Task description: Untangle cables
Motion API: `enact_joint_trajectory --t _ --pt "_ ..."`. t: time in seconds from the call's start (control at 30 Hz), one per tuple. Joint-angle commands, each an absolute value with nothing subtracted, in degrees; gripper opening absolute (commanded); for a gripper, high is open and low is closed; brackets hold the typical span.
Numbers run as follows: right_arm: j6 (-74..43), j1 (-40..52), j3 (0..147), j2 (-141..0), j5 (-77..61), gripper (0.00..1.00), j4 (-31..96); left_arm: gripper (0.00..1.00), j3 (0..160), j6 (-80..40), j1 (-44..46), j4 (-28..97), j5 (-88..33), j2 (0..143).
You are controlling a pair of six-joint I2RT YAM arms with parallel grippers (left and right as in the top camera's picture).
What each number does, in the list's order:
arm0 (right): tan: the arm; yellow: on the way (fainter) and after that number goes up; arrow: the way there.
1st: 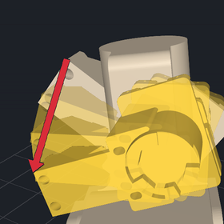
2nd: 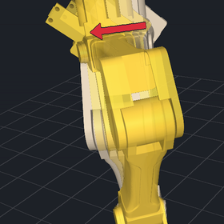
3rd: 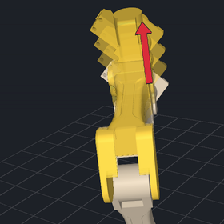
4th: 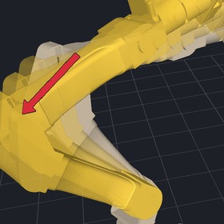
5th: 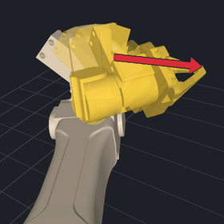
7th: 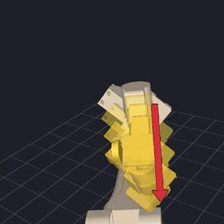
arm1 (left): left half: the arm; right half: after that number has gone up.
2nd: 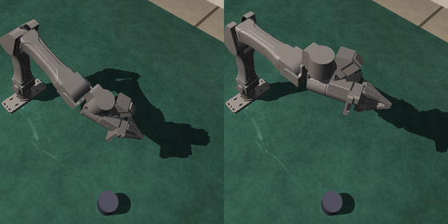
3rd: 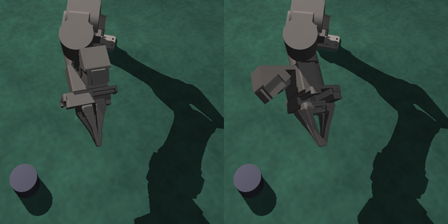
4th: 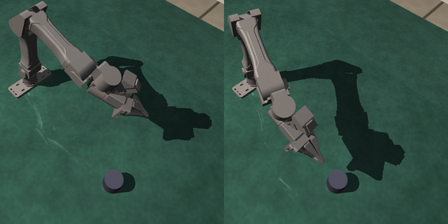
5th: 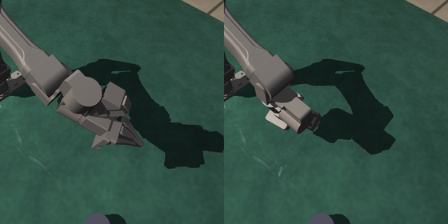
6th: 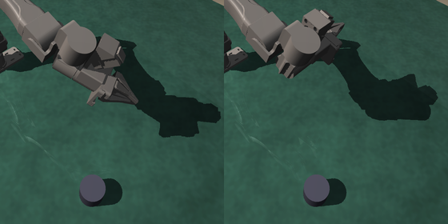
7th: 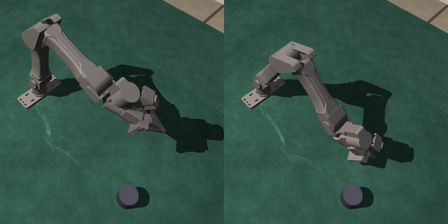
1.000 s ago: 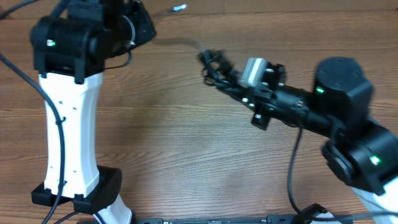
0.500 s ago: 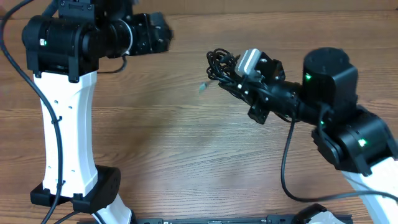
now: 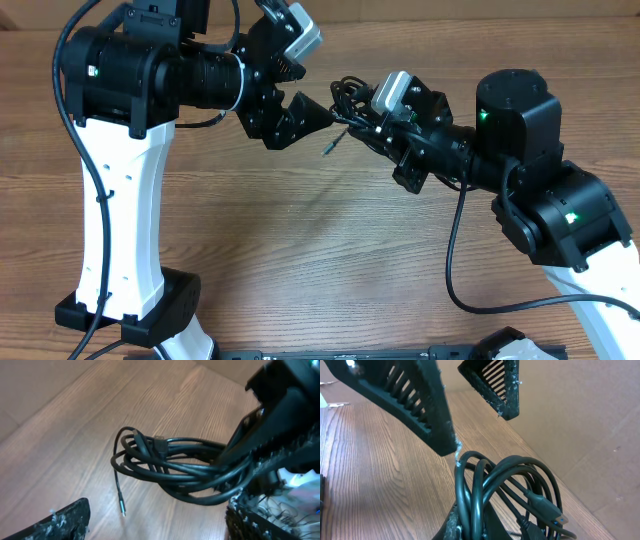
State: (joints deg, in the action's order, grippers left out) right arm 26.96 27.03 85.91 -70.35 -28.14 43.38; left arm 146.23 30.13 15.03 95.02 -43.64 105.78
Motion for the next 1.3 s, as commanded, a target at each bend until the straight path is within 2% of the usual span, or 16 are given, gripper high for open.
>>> enact_joint_trajectory --t 0.0,0.07,0.3,0.43,0.47,0.5,0.53,0.57,0.6,0.73,0.87,0.9,0.93,0.97,1.27 --pt "26.6 26.9 87.1 -69.5 -27.7 0.04 43.0 0.84 146.3 43.3 15.5 96.8 -43.0 104.6" --pt "26.6 26.9 87.1 -69.5 -27.7 0.04 43.0 0.86 145.9 46.2 16.3 96.8 -43.0 104.7" --pt "25.7 26.9 87.1 -69.5 -27.7 0.04 43.4 0.81 139.4 58.6 22.3 96.8 -43.4 105.0" --pt "25.6 26.9 87.1 -69.5 -27.7 0.04 43.4 0.72 137.7 63.3 24.8 96.4 -42.9 105.1" --pt "25.5 26.9 87.1 -69.5 -27.6 0.04 43.4 0.66 137.8 63.2 24.9 95.9 -42.9 105.1" --pt "25.5 26.9 87.1 -69.5 -27.6 0.04 43.4 0.43 137.8 63.2 24.9 95.4 -42.8 105.1" --pt "25.5 26.9 87.1 -69.5 -27.6 0.04 43.4 0.33 137.8 63.2 24.9 95.2 -42.8 105.1" --pt "25.5 26.9 87.1 -69.5 -27.6 0.04 43.4 0.09 137.8 63.1 24.9 95.1 -42.9 105.1" --pt "25.5 26.9 87.1 -69.5 -27.6 0.04 43.4 0.04 137.8 62.9 24.8 95.0 -42.9 105.1" --pt "25.5 26.9 87.1 -69.5 -26.2 0.04 43.2 0.04 137.9 60.4 24.7 94.5 -42.5 105.1" --pt "25.5 25.0 87.1 -69.5 -14.9 0.04 43.0 0.04 141.2 52.4 23.2 94.0 -38.8 104.2" --pt "25.5 23.5 87.1 -69.6 -12.4 0.09 43.0 0.04 143.0 50.3 22.6 94.0 -37.7 104.0" --pt "25.5 22.0 87.1 -69.9 -10.7 0.68 43.1 0.04 146.1 47.1 21.5 94.0 -36.6 103.8" --pt "25.5 20.8 87.1 -70.2 -9.8 1.00 43.3 0.04 148.1 45.4 20.5 94.1 -36.2 103.5" --pt "23.5 19.0 87.0 -72.0 -13.6 1.00 48.1 0.04 154.1 35.3 15.8 93.6 -35.4 102.9"
